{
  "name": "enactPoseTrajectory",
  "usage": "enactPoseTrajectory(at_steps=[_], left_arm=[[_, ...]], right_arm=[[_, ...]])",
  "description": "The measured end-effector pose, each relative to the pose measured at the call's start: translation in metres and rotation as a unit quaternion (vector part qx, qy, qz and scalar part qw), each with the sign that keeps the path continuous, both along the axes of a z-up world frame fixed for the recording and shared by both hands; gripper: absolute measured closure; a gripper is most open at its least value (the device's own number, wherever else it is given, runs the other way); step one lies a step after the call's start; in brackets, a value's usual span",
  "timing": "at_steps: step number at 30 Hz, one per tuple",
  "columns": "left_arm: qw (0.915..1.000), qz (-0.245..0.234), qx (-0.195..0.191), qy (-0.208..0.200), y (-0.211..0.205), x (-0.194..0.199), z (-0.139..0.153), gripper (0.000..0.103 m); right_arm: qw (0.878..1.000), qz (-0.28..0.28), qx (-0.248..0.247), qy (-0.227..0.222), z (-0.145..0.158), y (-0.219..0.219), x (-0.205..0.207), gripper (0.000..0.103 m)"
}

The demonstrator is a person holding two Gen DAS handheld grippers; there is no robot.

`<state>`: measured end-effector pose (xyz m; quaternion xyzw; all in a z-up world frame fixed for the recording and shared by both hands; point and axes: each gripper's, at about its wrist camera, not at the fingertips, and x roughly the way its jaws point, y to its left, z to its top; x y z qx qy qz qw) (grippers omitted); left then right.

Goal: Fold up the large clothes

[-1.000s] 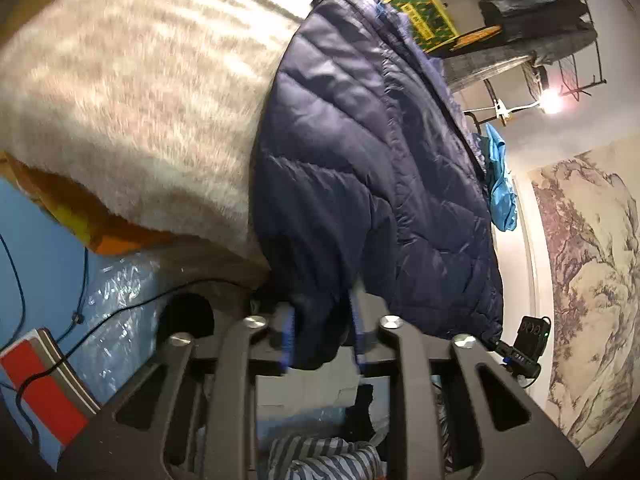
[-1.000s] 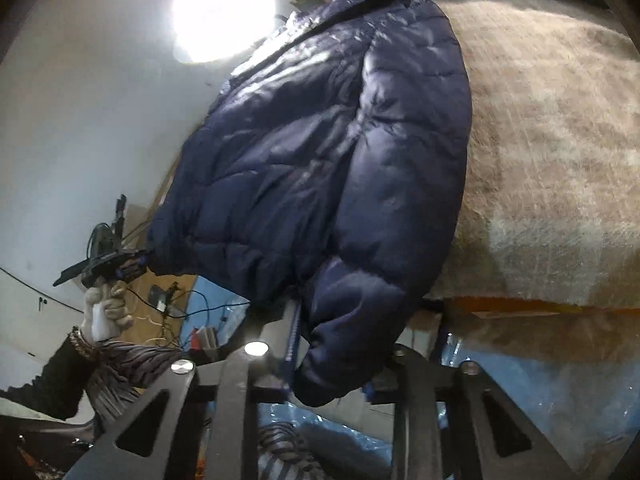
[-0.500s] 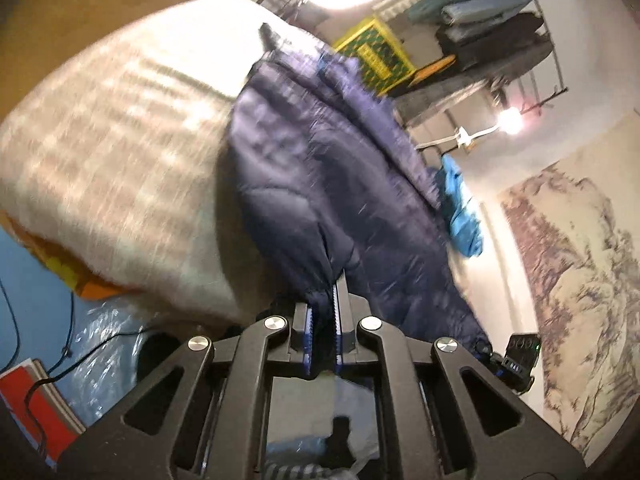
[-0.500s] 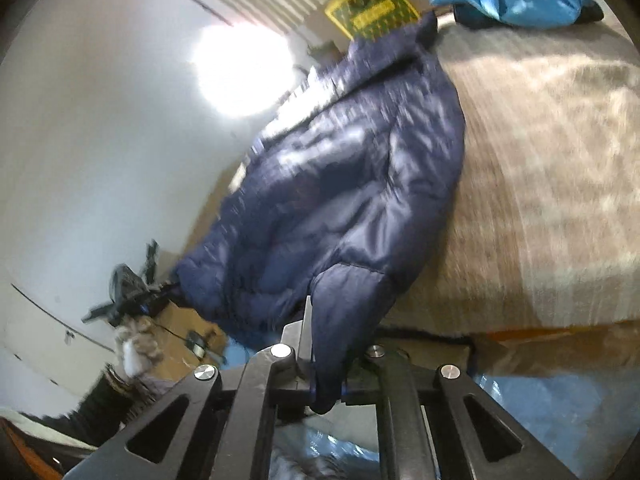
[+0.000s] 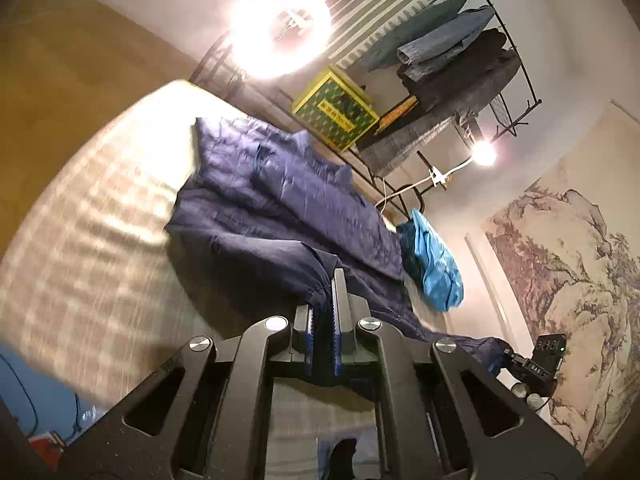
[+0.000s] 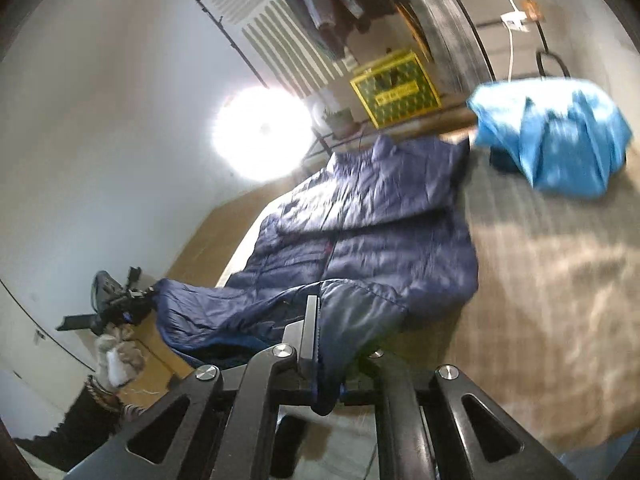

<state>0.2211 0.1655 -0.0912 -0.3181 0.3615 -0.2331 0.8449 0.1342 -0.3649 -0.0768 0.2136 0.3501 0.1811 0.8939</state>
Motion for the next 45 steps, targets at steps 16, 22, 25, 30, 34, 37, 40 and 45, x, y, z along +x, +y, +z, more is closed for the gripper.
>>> enactPoseTrajectory(at_steps=[16,22,25,30,34,37,40,45], left_arm=[[0.9987,0.037,0.032,-0.012,-0.026,0.165,-0.003,0.099],[0.9971,0.042,0.063,0.003,-0.044,0.239,-0.028,0.099],[0.9956,0.041,0.081,0.02,-0.053,0.281,-0.05,0.099],[0.9932,0.034,0.104,0.04,-0.065,0.328,-0.089,0.099],[0.9919,0.028,0.107,0.063,-0.069,0.355,-0.121,0.098],[0.9925,0.02,0.096,0.074,-0.066,0.366,-0.133,0.095],[0.9944,0.009,0.068,0.081,-0.057,0.37,-0.129,0.076],[0.9962,0.035,0.074,0.028,-0.028,0.362,-0.095,0.048]], right_arm=[[0.997,-0.062,-0.029,-0.018,0.009,-0.018,0.161,0.1],[0.995,-0.082,-0.056,0.006,-0.018,-0.026,0.246,0.1],[0.993,-0.089,-0.071,0.016,-0.036,-0.031,0.288,0.1],[0.989,-0.09,-0.108,0.04,-0.073,-0.028,0.34,0.1],[0.986,-0.089,-0.129,0.059,-0.097,-0.027,0.365,0.1],[0.986,-0.082,-0.131,0.068,-0.111,-0.028,0.379,0.099],[0.987,-0.068,-0.125,0.076,-0.115,-0.03,0.385,0.089],[0.994,-0.036,-0.086,0.06,-0.103,-0.044,0.376,0.05]])
